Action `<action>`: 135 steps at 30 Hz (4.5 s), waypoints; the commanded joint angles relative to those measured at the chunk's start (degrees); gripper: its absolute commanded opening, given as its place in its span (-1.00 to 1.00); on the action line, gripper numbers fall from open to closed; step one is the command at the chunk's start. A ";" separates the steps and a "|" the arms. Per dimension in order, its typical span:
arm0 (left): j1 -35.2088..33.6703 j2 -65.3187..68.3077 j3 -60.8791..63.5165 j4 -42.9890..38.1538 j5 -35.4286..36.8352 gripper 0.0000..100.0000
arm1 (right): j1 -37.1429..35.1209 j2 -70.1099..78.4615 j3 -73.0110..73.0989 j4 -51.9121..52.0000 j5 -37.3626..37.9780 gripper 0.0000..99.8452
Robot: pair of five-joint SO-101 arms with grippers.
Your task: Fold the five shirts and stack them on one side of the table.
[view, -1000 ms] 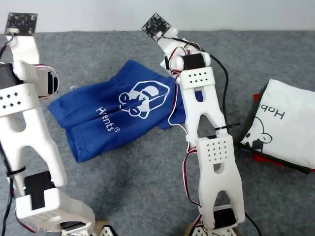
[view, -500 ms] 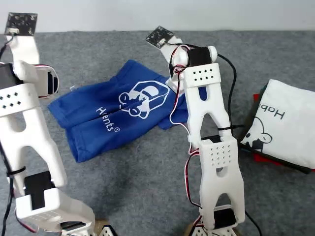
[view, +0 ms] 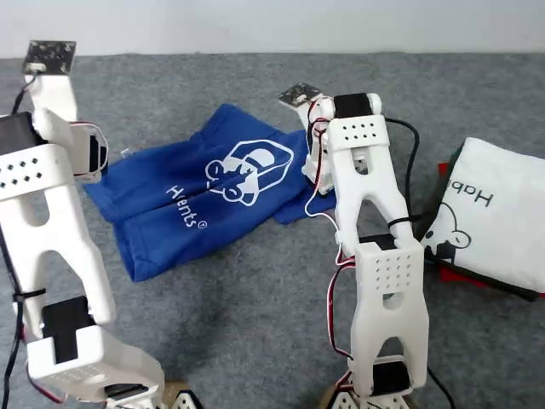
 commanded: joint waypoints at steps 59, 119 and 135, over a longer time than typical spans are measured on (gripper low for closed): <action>-0.09 -3.08 -0.31 -1.23 -0.18 -0.79 | 0.92 14.90 -16.62 2.07 -2.11 -0.93; 8.00 4.04 45.49 -36.57 -16.62 -0.70 | 17.80 -50.77 42.29 1.63 13.10 -0.98; 3.08 10.29 21.32 -14.77 -21.27 -0.82 | 18.15 -52.79 40.79 1.63 13.54 -0.98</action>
